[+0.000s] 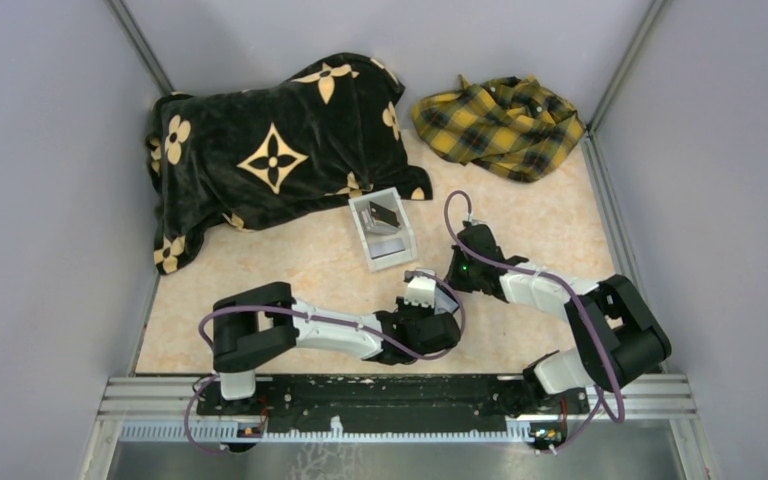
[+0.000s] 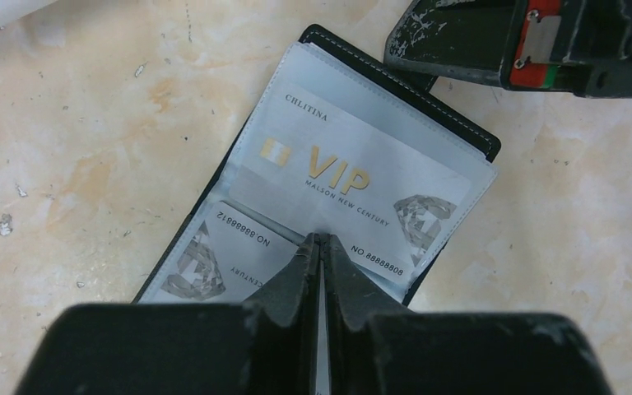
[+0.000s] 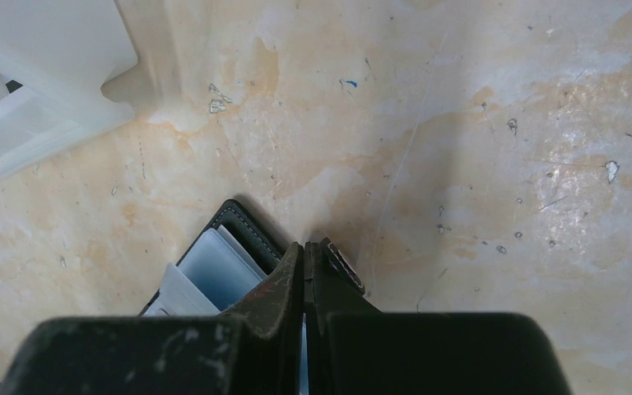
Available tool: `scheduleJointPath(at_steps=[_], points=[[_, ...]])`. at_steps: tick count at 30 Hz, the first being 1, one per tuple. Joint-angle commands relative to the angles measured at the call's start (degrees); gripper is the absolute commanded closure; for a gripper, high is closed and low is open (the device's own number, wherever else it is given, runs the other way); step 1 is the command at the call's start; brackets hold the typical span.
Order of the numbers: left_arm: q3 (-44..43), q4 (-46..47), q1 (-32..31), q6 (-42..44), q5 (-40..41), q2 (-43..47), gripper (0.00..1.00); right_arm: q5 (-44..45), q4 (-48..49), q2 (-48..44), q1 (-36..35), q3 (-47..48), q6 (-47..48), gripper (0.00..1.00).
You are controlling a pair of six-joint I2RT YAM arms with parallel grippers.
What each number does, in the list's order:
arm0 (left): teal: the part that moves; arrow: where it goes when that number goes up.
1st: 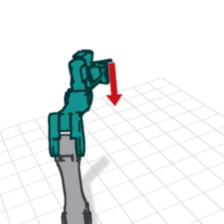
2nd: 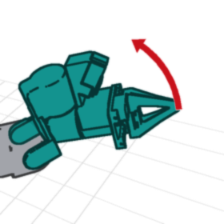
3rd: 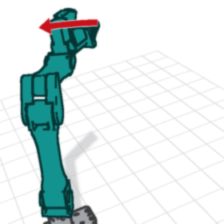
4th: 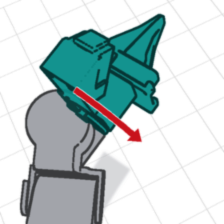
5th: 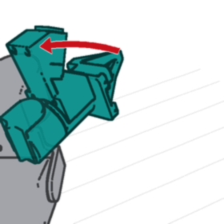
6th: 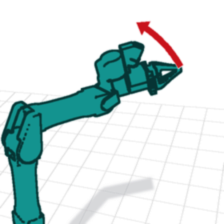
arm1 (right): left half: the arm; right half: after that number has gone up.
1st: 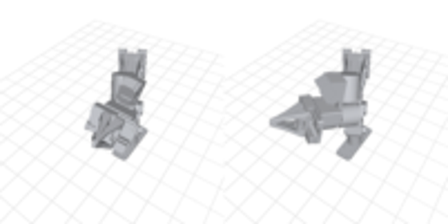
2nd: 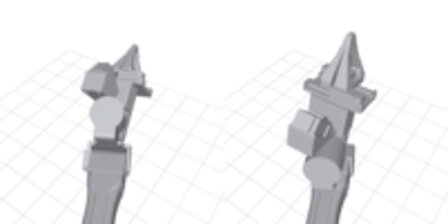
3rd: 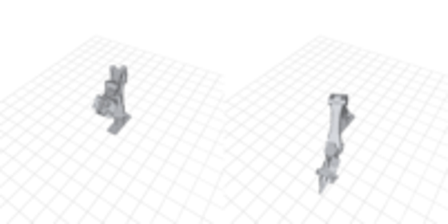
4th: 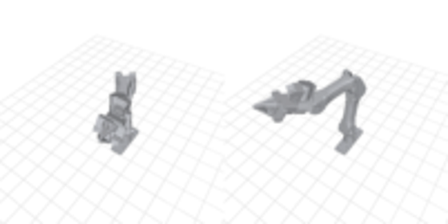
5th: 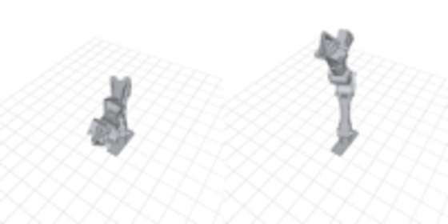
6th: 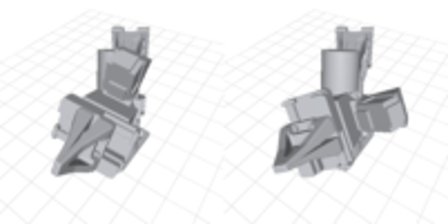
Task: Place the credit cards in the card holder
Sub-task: Insert the credit card into the card holder.
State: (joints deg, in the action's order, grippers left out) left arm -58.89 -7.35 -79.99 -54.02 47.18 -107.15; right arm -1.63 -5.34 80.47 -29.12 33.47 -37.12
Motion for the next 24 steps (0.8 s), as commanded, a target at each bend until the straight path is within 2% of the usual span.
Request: scheduleJointPath(at_steps=[1,10,14,17,20,24], points=[[1.01,3.17,0.27,2.90,0.73,0.92,0.90,-0.19,-4.77,1.72,-1.90,-0.99,-0.34,1.00],[1.65,5.11,0.27,4.10,2.27,3.01,0.89,0.15,-5.25,1.80,-2.52,-0.49,-0.64,1.00],[1.41,5.25,0.27,4.71,2.81,4.11,0.84,0.48,-5.37,2.14,-2.60,-0.51,-0.51,1.00],[1.88,4.87,0.20,4.90,2.88,5.34,0.74,0.53,-5.30,2.37,-2.61,-0.30,-0.46,1.00],[2.03,1.50,0.19,1.01,1.94,6.42,0.56,0.57,-5.39,2.48,-2.60,-0.03,-0.47,1.00],[2.51,-4.40,0.27,-8.32,-1.12,7.36,0.47,0.58,-5.43,2.62,-2.60,0.11,-0.41,1.00]])
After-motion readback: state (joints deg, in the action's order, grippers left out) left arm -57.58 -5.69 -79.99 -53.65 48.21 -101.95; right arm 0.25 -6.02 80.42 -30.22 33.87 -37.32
